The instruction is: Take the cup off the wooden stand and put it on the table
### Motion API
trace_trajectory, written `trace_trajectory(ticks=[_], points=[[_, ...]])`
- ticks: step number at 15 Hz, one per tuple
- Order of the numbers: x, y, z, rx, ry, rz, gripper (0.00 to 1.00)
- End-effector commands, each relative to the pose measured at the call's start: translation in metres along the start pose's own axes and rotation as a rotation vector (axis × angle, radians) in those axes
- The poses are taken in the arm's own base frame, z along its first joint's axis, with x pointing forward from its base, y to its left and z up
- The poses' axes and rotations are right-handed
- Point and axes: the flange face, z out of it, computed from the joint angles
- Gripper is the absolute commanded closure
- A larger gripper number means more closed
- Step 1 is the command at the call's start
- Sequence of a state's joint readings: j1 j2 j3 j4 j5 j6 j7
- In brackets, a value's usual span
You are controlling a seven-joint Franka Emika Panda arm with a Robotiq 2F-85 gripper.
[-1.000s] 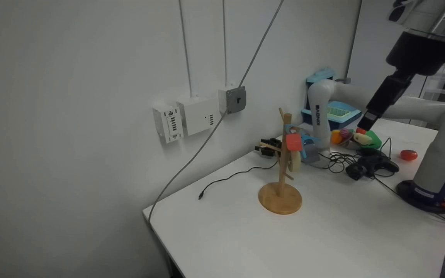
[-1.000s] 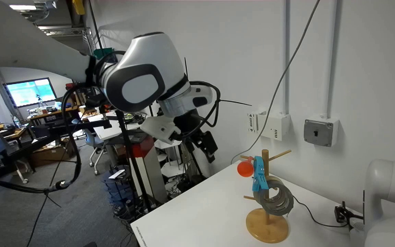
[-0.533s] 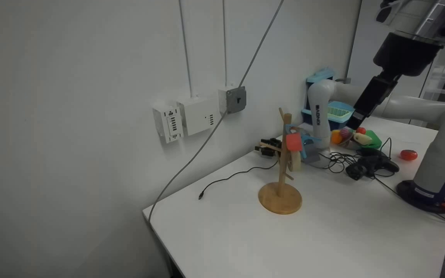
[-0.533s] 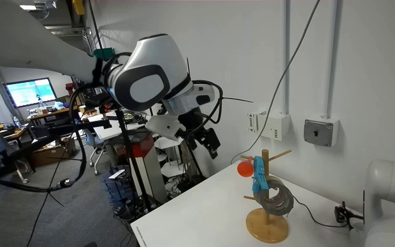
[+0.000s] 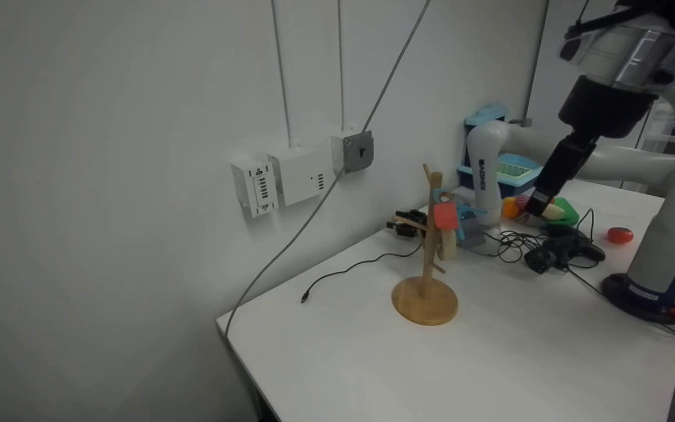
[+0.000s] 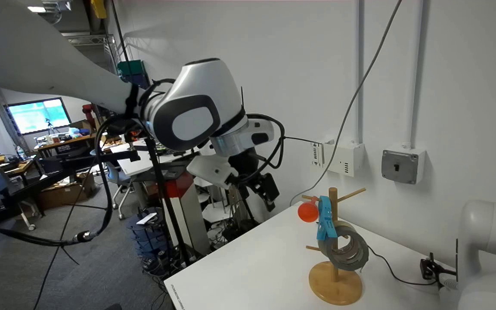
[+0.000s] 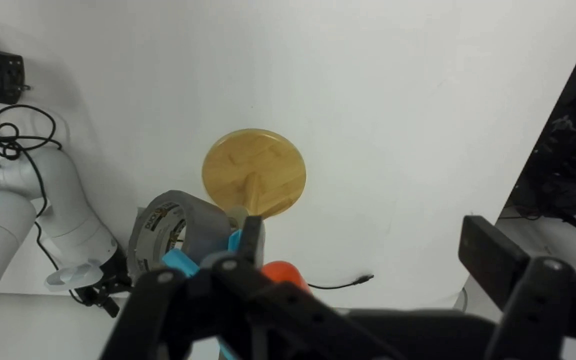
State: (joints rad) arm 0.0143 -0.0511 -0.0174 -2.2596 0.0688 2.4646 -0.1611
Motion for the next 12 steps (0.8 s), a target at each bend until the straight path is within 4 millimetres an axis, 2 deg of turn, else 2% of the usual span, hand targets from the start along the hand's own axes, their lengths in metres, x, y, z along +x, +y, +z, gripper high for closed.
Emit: trace_trajectory(ticks=[1,12], points=[[0.007,0.007,0.027,-0.011,0.006,-0.030,0.00],[0.024,0.014,0.081,0.037,0.105,-0.149,0.00]])
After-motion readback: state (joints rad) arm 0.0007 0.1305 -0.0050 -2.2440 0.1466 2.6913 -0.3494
